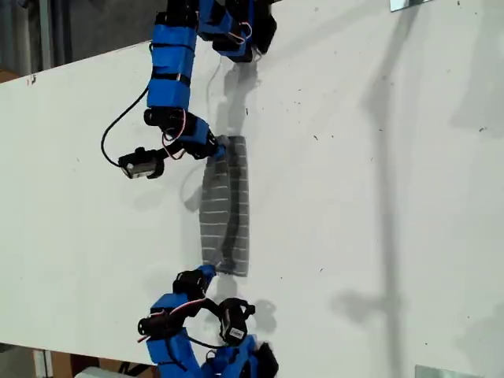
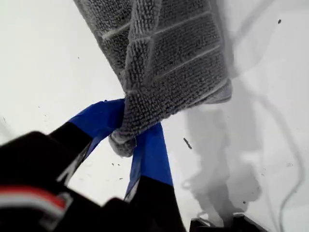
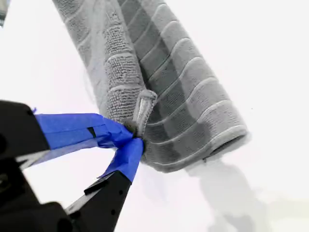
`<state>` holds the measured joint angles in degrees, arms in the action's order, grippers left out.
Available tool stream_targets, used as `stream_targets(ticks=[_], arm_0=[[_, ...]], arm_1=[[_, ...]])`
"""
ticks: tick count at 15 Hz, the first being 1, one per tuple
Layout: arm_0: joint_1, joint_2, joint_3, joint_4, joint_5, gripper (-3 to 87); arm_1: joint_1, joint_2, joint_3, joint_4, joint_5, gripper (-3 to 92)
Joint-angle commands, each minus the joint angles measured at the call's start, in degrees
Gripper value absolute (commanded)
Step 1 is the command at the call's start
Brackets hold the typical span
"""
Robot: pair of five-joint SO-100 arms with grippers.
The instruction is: Grasp corners of a square towel and fold twice.
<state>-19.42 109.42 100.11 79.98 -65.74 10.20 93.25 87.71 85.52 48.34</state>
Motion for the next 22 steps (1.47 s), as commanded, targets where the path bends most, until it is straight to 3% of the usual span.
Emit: stream_targets(ticks=[1,8,16,19,20,21,22], arm_0=[[2.29,2.37,0.88,1.67,-1.32,-0.4],[2.37,2.02,9.76,2.99,-1.49,-0.4],[4.31,-11.95,6.94,-5.19,-2.02,-0.4],[4.66,-17.84,2.11,-4.57,-1.58,-0.4],[4.75,-18.02,0.88,-3.16,-2.11,-0.1],[5.36,-17.84,-1.32,-0.88,-2.02,6.5],[6.59,-17.84,-4.48,2.20,-1.76,17.1]], arm_1=[[-4.57,4.66,-0.09,0.00,1.76,-0.1],[-5.80,-0.97,3.96,-2.99,2.90,-0.1],[-2.11,-15.03,1.58,-9.40,2.20,-0.1],[-1.32,-19.34,-0.18,-9.23,2.29,0.2],[-1.32,-19.16,-0.18,-8.53,2.55,12.7],[-1.67,-17.93,-0.18,-7.82,2.64,24.3],[-2.11,-15.82,-0.18,-6.68,2.90,28.1]])
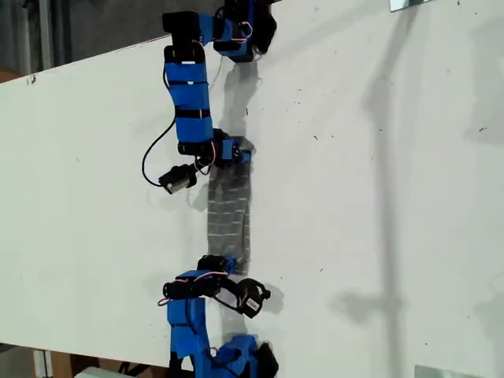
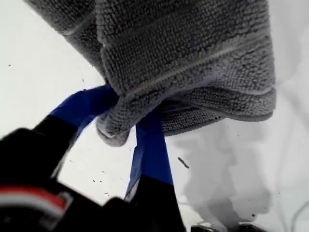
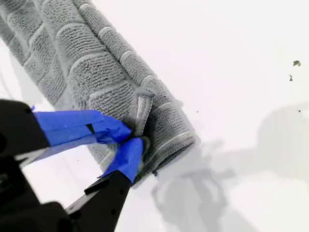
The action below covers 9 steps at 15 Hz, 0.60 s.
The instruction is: Grasp corners of a square towel and fold twice.
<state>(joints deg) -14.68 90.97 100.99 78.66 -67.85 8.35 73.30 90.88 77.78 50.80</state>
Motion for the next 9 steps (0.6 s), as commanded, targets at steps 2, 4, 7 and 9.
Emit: stream_targets(ticks=[2,4,7,9], arm_0=[[4.04,1.49,-11.16,9.23,-0.18,21.3],[4.92,4.83,-12.66,11.95,-1.32,22.0],[5.01,10.55,-11.25,13.71,-1.58,23.4],[4.92,14.85,-9.05,13.89,-1.93,24.0]], arm_1=[[-0.09,9.05,-3.43,4.39,0.62,38.6],[1.58,12.30,-3.08,8.53,0.62,39.0],[5.62,15.56,1.41,8.61,0.53,37.2],[9.32,15.29,4.83,6.06,-0.62,32.5]])
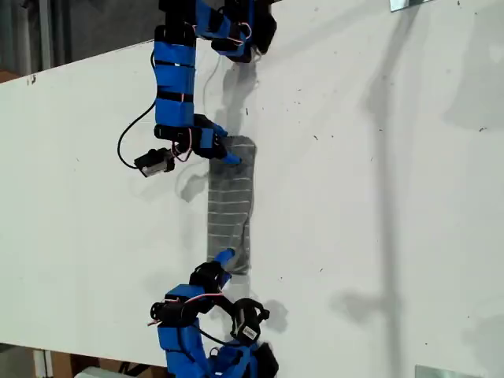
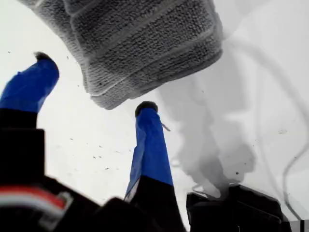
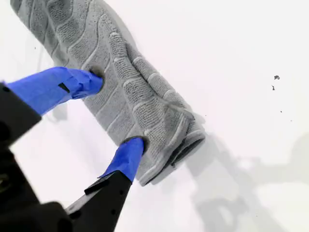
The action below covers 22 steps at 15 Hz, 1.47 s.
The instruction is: Grasp corners of a square towel and fold twice.
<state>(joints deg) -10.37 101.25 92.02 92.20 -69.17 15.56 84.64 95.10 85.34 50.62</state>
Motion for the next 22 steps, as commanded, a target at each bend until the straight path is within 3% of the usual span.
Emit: stream_targets(ticks=[1,4,5,7,9,11,13,15,18,22], arm_0=[[0.53,6.50,1.14,0.35,-0.62,24.2],[0.35,12.39,5.80,-0.62,-1.32,25.0],[0.62,14.15,7.38,-1.32,-1.85,25.2],[1.58,18.54,12.66,-3.08,-3.43,26.0],[3.25,28.48,22.15,-6.59,-6.59,26.9],[5.98,45.35,35.68,-11.87,-11.34,30.1],[5.71,59.33,49.75,-11.16,-18.72,31.6],[8.70,69.87,57.48,-10.63,-22.85,30.5],[12.92,82.27,63.63,-10.20,-27.16,29.4],[12.92,89.12,67.41,-9.14,-28.13,28.5]], arm_1=[[3.87,3.34,2.20,-3.08,-1.05,34.5],[11.51,-4.22,4.22,-6.59,-4.22,41.7],[13.54,-8.00,4.13,-8.44,-5.45,41.0],[15.47,-13.71,3.96,-10.02,-6.24,31.3],[16.17,-14.15,7.38,-11.60,-6.24,29.6],[16.26,-9.76,13.97,-13.62,-5.54,9.9],[17.05,-1.41,24.70,-16.00,-3.69,-0.1],[15.56,12.48,37.44,-18.72,1.23,-0.1],[7.65,33.22,42.71,-11.51,14.50,-0.1],[-10.90,56.87,44.38,2.37,37.97,-0.1]])
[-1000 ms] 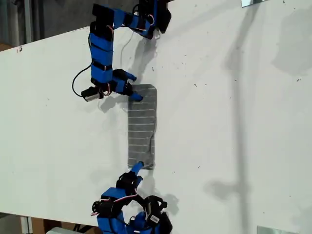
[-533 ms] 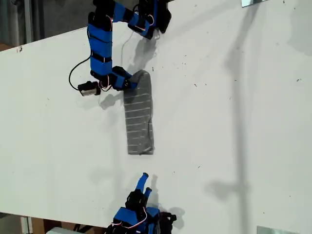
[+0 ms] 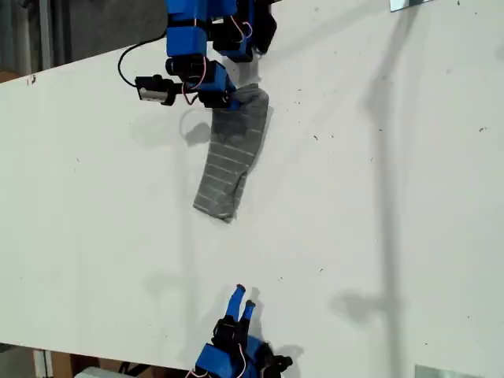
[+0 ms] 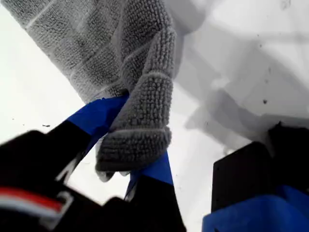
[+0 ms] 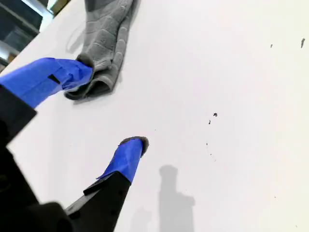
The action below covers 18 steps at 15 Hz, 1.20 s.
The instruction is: Grasp corners of a square towel and fold twice.
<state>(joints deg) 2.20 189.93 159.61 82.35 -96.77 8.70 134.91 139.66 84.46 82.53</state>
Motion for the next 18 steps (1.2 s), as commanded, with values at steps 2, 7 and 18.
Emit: stream_targets(ticks=[2,7,18], arm_0=[[0.88,2.55,0.97,0.44,-0.35,28.4],[-1.93,8.44,2.99,3.08,2.72,28.4],[-7.73,8.79,6.24,1.85,6.24,27.9]], arm_1=[[-8.09,13.10,1.32,3.16,14.15,-0.1],[1.23,8.79,-14.33,2.55,1.85,-0.1],[12.04,-57.48,-78.49,-8.26,-23.73,-0.1]])
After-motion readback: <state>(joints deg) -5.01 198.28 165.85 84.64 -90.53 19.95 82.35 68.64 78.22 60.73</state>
